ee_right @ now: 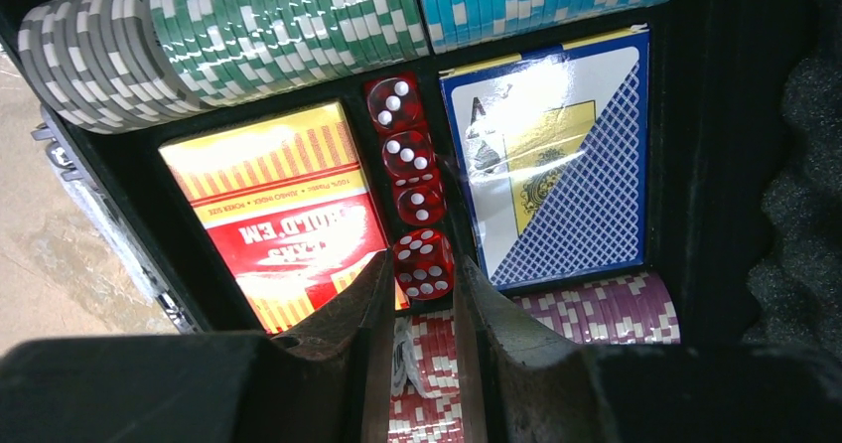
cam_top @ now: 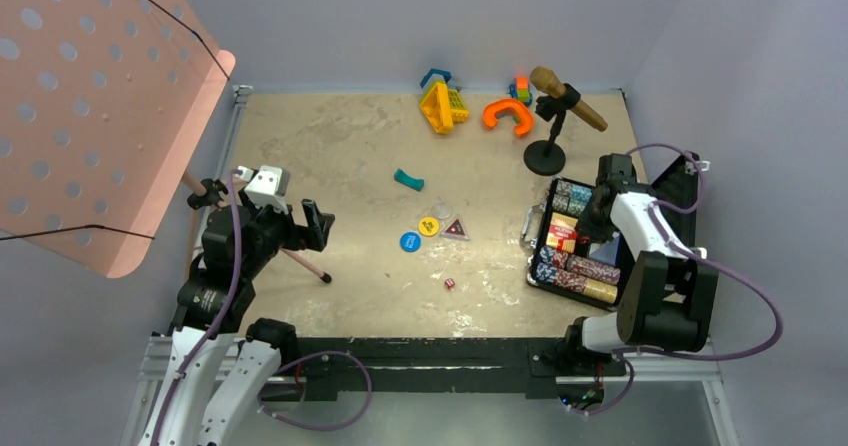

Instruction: Pack up texas hold em set

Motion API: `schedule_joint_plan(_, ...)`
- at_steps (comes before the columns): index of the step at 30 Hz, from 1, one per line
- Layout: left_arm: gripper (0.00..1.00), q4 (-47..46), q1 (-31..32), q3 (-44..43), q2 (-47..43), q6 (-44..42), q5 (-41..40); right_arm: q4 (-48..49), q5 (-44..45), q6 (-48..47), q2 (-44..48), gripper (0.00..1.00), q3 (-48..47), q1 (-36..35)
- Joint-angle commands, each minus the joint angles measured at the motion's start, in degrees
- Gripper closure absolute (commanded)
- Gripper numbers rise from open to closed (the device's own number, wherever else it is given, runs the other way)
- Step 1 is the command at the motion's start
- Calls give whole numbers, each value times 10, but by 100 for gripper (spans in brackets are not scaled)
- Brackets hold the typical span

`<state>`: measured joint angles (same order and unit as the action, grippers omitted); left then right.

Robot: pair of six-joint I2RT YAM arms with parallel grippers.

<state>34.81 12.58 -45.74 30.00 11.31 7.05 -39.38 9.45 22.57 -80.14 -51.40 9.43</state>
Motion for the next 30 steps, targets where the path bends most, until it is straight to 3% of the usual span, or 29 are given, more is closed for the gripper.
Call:
schedule_joint_plan(1,1,-24,7,2,-2,-5,4,-7,8,12,-7,100,1,4)
schedule_joint_plan(30,0,-24,18,4,-6,-5,-3,20,15,36,-40,100,17,4)
